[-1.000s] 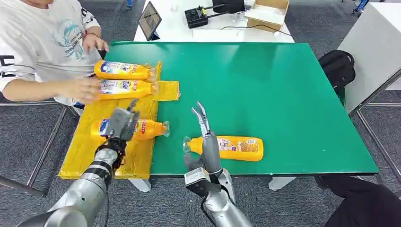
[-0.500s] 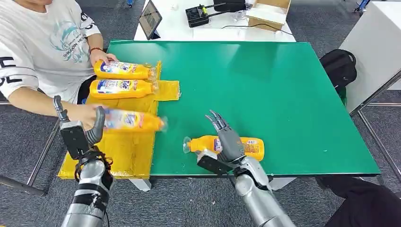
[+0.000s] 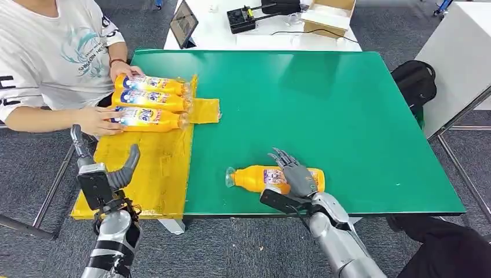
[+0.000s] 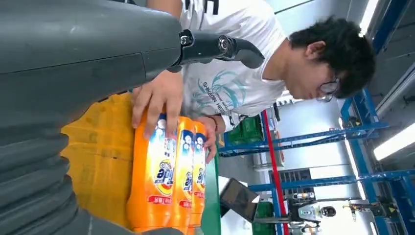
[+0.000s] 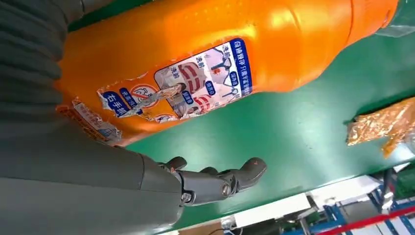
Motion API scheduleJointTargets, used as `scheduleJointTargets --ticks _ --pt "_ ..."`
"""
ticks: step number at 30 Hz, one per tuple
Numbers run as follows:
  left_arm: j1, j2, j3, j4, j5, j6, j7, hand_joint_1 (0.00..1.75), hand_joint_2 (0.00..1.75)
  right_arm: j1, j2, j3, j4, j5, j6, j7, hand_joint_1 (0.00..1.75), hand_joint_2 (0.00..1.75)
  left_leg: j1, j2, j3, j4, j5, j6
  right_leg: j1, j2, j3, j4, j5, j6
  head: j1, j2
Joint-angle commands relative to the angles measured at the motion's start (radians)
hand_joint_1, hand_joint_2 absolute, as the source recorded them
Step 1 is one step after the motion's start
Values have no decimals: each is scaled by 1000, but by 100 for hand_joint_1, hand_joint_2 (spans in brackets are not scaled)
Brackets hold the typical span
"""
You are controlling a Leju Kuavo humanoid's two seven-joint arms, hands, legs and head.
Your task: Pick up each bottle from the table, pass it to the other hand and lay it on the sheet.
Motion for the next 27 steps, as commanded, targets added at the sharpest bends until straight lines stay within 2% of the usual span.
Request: scheduleJointTargets --ticks 1,8,14,18,22,27 --pt "-19 10 -34 51 3 -18 5 0 175 -33 -48 -8 135 -8 43 10 0 175 0 -1 5 -1 -1 1 1 -2 5 -1 -1 -2 0 0" --pt "-41 -5 -20 114 17 -52 5 0 175 -73 -90 -24 206 -22 91 29 0 175 0 -2 6 -1 0 1 0 -3 6 -2 -1 -2 0 0" --pt "-67 -23 -30 171 9 -67 5 0 175 -167 -133 -18 308 3 133 115 0 175 -1 -2 8 -1 0 2 0 -4 8 -2 -1 -3 0 0" --pt "-80 -26 -41 196 10 -69 5 0 175 -219 -149 -6 365 9 161 127 0 175 -1 -3 8 -1 2 3 0 -4 7 -2 0 -2 0 0" --pt "-80 -26 -41 196 10 -69 5 0 175 -219 -149 -6 365 9 161 127 0 175 0 -1 8 -1 1 3 0 -3 8 -2 1 -1 0 0" --pt "-100 -35 -48 233 10 -84 5 0 175 -261 -183 17 415 14 235 138 0 175 -1 -2 7 0 2 3 0 -3 7 -2 1 0 0 0"
